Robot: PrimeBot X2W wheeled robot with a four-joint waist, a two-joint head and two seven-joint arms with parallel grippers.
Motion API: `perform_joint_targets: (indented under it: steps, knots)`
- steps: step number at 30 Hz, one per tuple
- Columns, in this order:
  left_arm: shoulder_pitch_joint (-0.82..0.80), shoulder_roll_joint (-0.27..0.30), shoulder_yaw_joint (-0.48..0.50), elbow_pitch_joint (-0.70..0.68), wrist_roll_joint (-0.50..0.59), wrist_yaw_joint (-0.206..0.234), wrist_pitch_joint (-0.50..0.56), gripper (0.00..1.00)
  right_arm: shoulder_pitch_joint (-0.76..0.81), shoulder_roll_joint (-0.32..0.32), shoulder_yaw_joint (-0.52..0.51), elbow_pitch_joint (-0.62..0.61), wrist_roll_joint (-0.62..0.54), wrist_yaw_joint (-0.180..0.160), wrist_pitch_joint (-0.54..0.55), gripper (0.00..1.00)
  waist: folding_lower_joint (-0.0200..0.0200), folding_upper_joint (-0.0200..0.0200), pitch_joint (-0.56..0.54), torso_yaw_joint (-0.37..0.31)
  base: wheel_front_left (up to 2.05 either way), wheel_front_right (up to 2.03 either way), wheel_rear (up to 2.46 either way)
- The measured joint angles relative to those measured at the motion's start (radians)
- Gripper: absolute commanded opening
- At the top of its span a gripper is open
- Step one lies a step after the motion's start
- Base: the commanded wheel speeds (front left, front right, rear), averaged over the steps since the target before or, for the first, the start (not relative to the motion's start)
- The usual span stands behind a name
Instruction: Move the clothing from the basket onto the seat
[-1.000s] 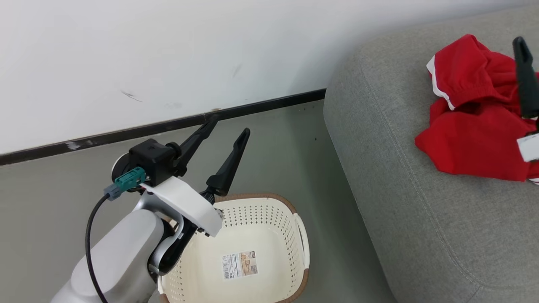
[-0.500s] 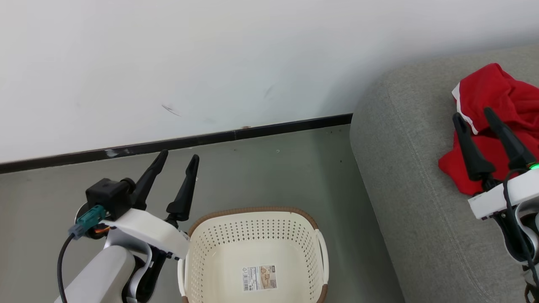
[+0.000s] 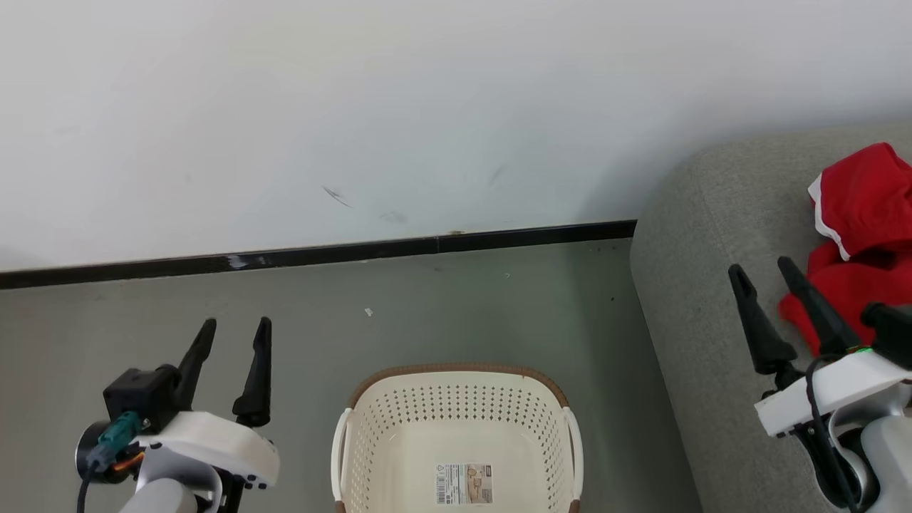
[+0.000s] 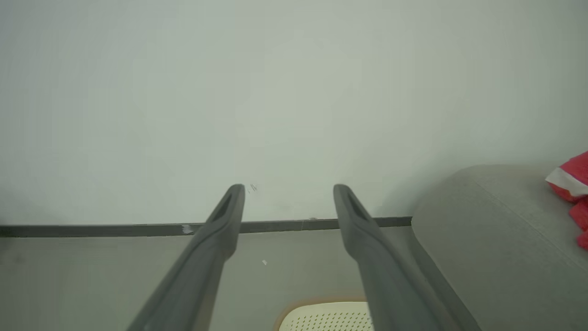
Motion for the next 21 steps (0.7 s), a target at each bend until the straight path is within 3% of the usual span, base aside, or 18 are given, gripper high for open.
perform_joint_targets:
  steps: [7, 21]
  knots:
    - [0.063, -0.054, 0.090, -0.023, 0.040, 0.041, 0.000, 1.00, 0.053, 0.042, -0.017, 0.000, -0.032, 0.000, 0.000, 1.00, 0.0000, 0.0000, -0.017, 0.023, 0.00, 0.00, 0.00]
    - [0.139, -0.099, 0.173, -0.079, 0.117, 0.042, -0.001, 1.00, 0.108, 0.094, -0.042, -0.028, -0.079, 0.000, 0.000, 1.00, 0.0000, 0.0000, -0.051, 0.040, 0.00, 0.00, 0.00]
